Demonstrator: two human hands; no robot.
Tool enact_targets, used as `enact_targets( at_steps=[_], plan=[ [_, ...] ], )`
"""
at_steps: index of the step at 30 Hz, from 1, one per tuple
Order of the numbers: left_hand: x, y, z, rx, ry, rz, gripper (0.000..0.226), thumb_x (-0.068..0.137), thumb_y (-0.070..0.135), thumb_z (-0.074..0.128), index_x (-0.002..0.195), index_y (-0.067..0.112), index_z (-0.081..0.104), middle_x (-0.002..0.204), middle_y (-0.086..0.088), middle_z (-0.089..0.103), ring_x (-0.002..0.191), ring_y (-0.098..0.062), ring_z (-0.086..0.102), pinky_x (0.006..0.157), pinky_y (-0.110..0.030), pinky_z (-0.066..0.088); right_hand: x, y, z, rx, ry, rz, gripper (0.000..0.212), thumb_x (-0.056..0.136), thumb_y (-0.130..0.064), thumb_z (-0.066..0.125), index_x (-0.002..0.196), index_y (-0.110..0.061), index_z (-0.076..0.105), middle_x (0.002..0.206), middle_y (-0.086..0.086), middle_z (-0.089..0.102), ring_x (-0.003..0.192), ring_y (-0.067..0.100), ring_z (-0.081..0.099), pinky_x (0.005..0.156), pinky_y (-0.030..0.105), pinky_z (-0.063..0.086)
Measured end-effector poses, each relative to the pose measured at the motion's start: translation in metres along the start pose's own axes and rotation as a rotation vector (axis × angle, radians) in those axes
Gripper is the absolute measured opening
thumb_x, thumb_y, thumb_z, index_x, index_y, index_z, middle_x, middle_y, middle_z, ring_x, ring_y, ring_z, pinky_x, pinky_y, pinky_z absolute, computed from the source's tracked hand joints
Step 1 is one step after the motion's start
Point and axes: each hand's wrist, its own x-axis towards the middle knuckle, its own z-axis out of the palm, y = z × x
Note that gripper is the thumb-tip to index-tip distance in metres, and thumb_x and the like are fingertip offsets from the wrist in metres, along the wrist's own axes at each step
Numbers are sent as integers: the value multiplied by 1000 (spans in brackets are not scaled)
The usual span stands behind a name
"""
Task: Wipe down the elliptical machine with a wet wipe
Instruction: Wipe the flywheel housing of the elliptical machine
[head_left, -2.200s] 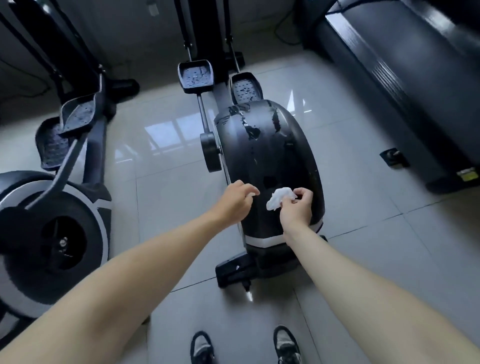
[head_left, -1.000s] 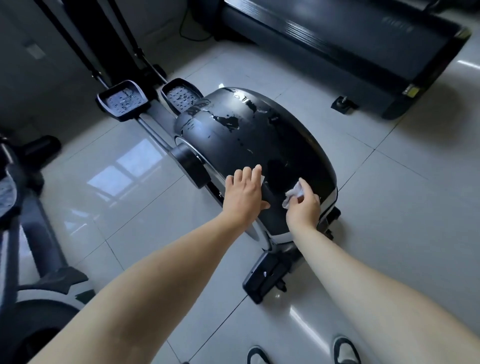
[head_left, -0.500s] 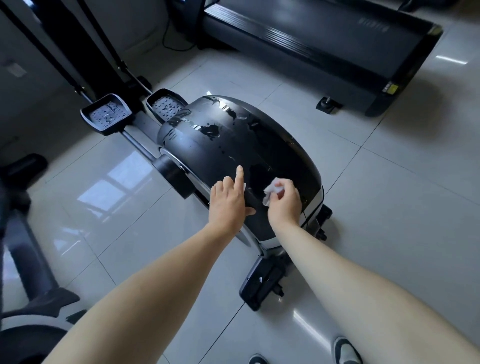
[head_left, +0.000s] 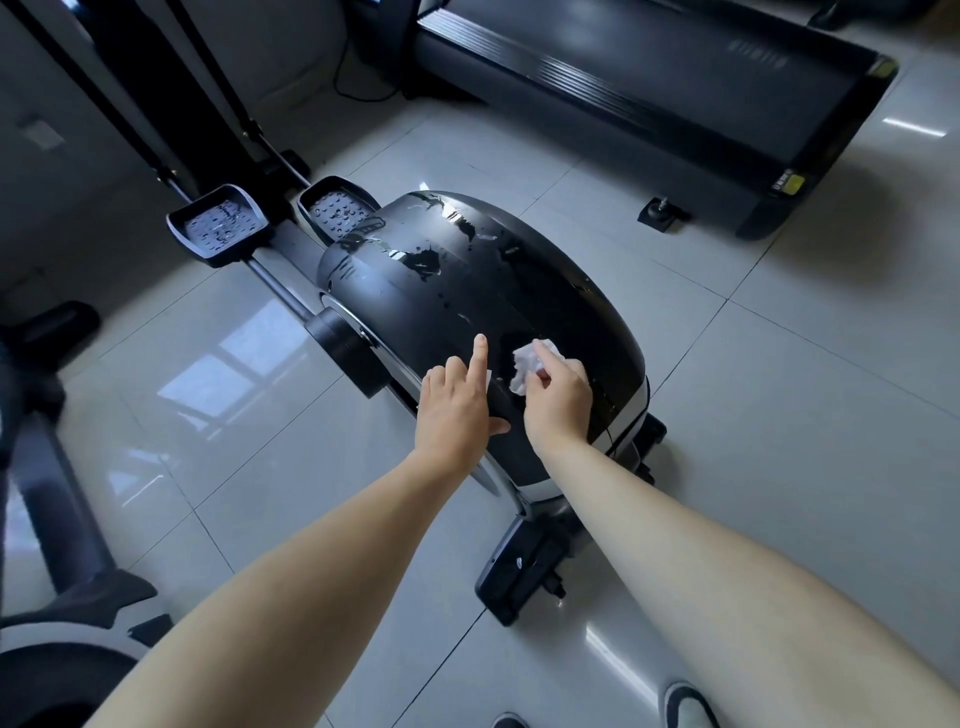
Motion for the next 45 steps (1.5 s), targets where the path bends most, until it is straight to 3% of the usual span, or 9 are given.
enact_targets(
  at_steps=[3, 7, 12, 17, 22, 27, 35, 41, 45],
  plan=[
    [-3, 0, 0, -37, 5, 4, 113, 87, 52, 73, 163, 17, -1, 112, -5, 41, 101, -24, 40, 105, -33, 33, -12, 27, -9, 37, 73, 104, 49, 102, -2, 55, 148, -20, 53, 118, 0, 47, 109, 18, 57, 95, 28, 51],
    [-3, -1, 1, -88, 14, 14, 111, 87, 51, 73, 163, 18, -1, 105, -2, 36, 95, -21, 31, 108, -36, 33, -21, 37, -7, 30, 85, 176, 54, 103, 0, 53, 153, -20, 46, 123, 2, 46, 118, 22, 56, 91, 21, 42],
    [-5, -7, 5, -178, 112, 91, 100, 87, 43, 77, 162, 12, 19, 99, -5, 46, 91, -25, 40, 103, -39, 37, -12, 9, 16, -97, -59, -105, 53, 103, -5, 54, 154, -17, 44, 137, 12, 49, 122, 24, 56, 100, 35, 54],
    [-2, -25, 9, -223, 358, 212, 59, 79, -15, 71, 134, 3, 61, 102, -15, 55, 81, -32, 51, 70, -43, 55, -8, 19, 15, -158, -94, -144, 53, 103, -9, 55, 153, -20, 44, 130, 9, 51, 115, 24, 58, 98, 44, 55],
    [-12, -27, 7, -128, 366, 254, 72, 69, -25, 52, 137, 0, 58, 147, -17, 49, 108, -33, 45, 98, -45, 51, -30, 52, -4, 73, 77, 251, 61, 103, -2, 52, 157, -24, 37, 141, 9, 44, 127, 28, 54, 103, 32, 46],
    [-15, -31, 9, -152, 273, 282, 73, 80, -21, 56, 150, -1, 45, 161, -17, 36, 151, -41, 28, 123, -44, 25, -31, 34, 6, 9, 95, 192, 59, 104, -2, 51, 158, -19, 36, 142, 11, 44, 125, 25, 54, 94, 23, 43],
    [-20, -32, 6, -238, 192, 261, 77, 83, -19, 51, 156, 4, 36, 166, -9, 24, 155, -28, 11, 118, -31, 24, -16, -2, 31, -90, -52, -146, 50, 104, -10, 55, 152, -19, 46, 130, 10, 53, 115, 23, 59, 97, 33, 55],
    [-21, -27, 2, -274, 114, 213, 87, 82, -23, 44, 160, 11, 27, 169, 1, 13, 157, -23, 4, 108, -37, 45, -30, 38, 1, 28, 103, 205, 58, 102, -6, 56, 156, -20, 39, 139, 11, 47, 123, 26, 56, 91, 22, 43],
    [-21, -25, 1, -295, 122, 200, 86, 83, -23, 45, 160, 11, 28, 169, 1, 15, 157, -23, 5, 109, -32, 42, -28, 28, 12, -30, 100, 131, 57, 104, -6, 53, 157, -18, 37, 143, 11, 44, 126, 26, 54, 92, 23, 45]
  ],
)
